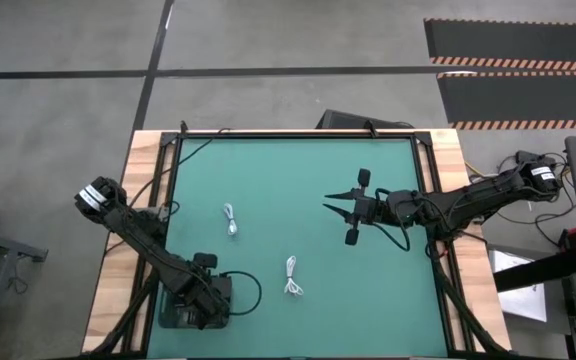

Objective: Pick and place USB-C Cables
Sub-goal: Put the blue black charger cable into the black bin

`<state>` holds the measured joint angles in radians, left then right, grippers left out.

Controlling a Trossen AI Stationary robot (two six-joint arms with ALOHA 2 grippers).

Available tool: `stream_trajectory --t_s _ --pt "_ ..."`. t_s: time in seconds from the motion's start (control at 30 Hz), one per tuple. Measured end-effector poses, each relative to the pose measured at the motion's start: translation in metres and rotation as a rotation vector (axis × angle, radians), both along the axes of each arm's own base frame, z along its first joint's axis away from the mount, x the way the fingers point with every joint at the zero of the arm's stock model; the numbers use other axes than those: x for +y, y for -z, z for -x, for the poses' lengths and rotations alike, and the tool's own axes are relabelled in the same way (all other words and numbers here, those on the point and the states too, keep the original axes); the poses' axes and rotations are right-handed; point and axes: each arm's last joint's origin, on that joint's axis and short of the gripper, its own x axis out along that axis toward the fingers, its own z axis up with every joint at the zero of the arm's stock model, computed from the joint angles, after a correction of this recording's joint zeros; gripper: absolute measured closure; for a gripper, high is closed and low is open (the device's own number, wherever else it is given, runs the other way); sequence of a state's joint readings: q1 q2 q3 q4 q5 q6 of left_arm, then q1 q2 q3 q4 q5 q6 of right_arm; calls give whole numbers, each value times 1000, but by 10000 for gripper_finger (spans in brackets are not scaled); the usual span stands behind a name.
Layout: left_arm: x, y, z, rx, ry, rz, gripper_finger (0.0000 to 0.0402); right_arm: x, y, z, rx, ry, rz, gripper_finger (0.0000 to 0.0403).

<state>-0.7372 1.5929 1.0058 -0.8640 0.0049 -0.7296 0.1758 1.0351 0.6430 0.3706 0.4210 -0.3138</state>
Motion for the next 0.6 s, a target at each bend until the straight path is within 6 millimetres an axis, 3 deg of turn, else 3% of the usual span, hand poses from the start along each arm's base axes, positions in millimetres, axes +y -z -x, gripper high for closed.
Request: stream_trajectory --t_s 0.6 --pt "5 16 6 15 3 1 388 0 0 0 0 1 -6 316"
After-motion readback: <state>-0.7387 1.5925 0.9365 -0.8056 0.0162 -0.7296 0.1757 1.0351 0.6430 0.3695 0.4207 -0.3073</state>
